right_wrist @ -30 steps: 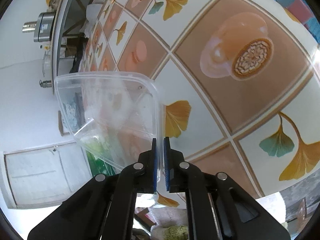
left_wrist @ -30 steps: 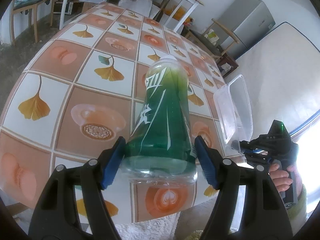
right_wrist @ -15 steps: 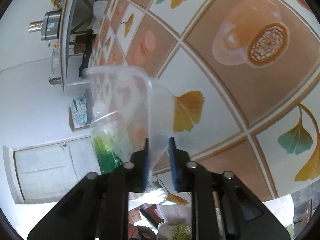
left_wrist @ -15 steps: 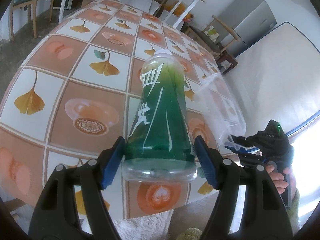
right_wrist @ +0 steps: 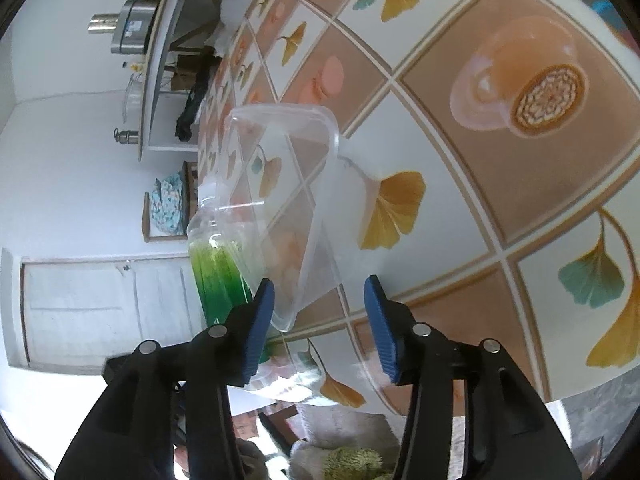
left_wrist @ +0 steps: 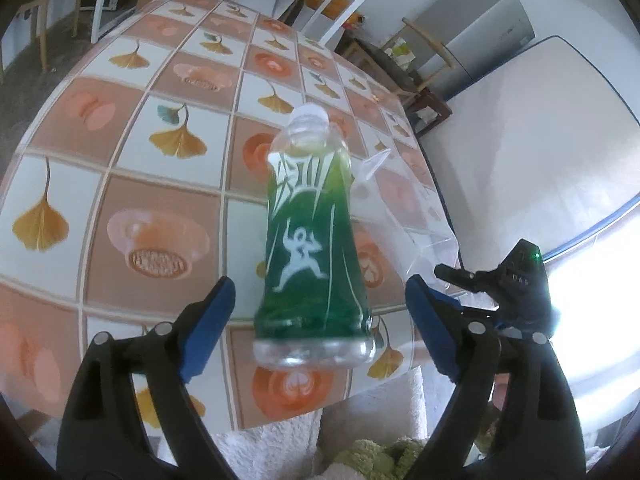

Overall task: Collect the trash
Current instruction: 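Lift the green bottle with the left tool while the right tool lifts the clear box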

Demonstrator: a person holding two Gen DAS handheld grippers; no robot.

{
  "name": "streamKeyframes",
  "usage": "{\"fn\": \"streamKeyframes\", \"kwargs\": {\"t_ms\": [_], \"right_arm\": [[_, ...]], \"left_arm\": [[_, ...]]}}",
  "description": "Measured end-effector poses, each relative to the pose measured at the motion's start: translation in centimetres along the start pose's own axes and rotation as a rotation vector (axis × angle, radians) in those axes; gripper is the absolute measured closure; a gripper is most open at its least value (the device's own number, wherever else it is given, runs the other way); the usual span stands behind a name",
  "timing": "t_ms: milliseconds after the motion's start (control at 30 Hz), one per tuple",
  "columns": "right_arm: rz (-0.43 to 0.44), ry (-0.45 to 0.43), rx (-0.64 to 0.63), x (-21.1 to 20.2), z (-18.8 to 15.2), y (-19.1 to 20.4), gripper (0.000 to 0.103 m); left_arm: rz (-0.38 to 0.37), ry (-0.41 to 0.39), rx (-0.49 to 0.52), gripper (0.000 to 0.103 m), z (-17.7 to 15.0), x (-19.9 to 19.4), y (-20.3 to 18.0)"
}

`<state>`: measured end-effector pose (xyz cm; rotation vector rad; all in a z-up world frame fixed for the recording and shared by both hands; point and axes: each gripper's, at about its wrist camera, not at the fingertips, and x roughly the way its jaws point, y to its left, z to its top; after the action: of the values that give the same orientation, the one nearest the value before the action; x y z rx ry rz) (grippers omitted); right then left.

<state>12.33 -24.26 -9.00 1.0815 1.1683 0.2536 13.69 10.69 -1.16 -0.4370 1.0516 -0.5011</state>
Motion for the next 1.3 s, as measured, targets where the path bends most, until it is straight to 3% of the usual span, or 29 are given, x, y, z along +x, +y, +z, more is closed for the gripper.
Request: {"fn": "streamKeyframes", "kwargs": {"t_ms": [300,500,700,900,1067,1300], "right_arm": [[-0.053,-0.030,-0.086,-1.8,0.1,0.1,0.055],[-0.239,-0.201,-0.258,-4.3,0.8,2.4,0.055],[-0.365,-0.255,-0.468,-4.3,2.4,6.2,0.055],[-0.456,-0.177,-0.652,-1.6,5.3,9.5,0.055],[-0.492,-0.095,-0.719,1.0,6.2,10.4,0.056],[-0.558,-0.035,-0.745,3.1,6.5,10.2,0.076]], "left_arm": [[0.049,0.097,0.049,0.020,2.9,2.9,-0.9],[0.108,0.127,0.088,0.021,3.7,4.6,-0.9],[0.146,0.168,0.108,0.033,3.7,5.8,-0.6],[0.150,0.179,0.116,0.042,3.5,6.0,-0.6],[0.155,0.168,0.118,0.047,2.9,5.8,-0.8],[0.174,0.144,0.140,0.047,2.2,5.6,-1.3]]}}
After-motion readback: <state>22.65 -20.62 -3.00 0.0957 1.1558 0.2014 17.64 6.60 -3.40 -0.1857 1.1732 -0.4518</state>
